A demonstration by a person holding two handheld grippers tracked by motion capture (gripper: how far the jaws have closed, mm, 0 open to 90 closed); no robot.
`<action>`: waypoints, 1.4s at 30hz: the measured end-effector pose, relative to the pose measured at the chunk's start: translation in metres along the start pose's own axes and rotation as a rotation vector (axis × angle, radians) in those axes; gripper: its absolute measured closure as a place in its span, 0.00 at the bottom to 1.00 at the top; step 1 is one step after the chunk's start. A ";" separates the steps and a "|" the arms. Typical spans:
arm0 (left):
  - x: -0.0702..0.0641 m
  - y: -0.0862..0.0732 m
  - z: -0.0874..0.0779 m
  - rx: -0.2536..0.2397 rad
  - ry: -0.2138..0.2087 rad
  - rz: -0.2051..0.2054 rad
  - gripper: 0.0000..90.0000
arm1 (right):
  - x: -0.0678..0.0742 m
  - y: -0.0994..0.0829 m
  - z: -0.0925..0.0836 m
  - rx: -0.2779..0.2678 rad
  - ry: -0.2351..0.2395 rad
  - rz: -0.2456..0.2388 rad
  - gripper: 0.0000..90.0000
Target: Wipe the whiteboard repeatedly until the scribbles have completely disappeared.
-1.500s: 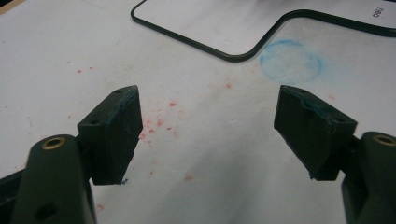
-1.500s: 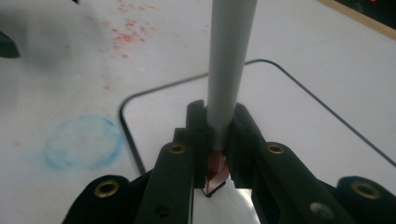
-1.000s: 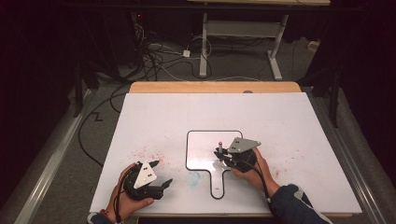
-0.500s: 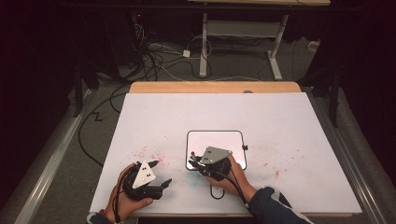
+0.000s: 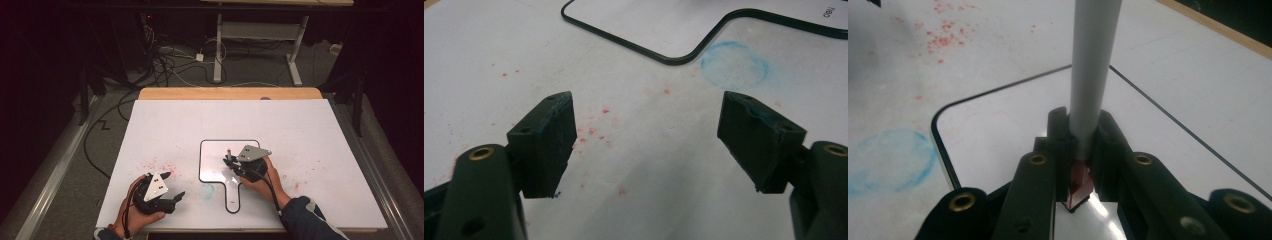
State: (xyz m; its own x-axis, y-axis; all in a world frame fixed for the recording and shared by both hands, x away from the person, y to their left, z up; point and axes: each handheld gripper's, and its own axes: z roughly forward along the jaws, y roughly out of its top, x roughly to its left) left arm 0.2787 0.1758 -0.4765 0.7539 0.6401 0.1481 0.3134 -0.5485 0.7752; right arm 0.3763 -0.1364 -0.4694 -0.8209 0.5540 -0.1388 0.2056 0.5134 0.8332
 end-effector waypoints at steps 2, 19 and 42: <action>0.000 0.000 0.000 0.000 0.000 -0.002 0.25 | 0.003 0.003 0.005 -0.003 0.012 -0.003 0.91; 0.001 0.000 0.001 0.003 -0.002 -0.001 0.25 | -0.008 0.003 -0.005 0.056 -0.041 0.017 0.91; 0.003 -0.001 0.002 0.015 0.024 -0.005 0.25 | -0.040 -0.006 -0.119 0.077 -0.061 0.158 0.90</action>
State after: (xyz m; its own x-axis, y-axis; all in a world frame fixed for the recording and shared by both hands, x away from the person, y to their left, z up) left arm 0.2813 0.1773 -0.4783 0.7381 0.6555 0.1596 0.3258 -0.5534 0.7665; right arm 0.3442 -0.2394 -0.4050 -0.7419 0.6691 -0.0438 0.3712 0.4643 0.8041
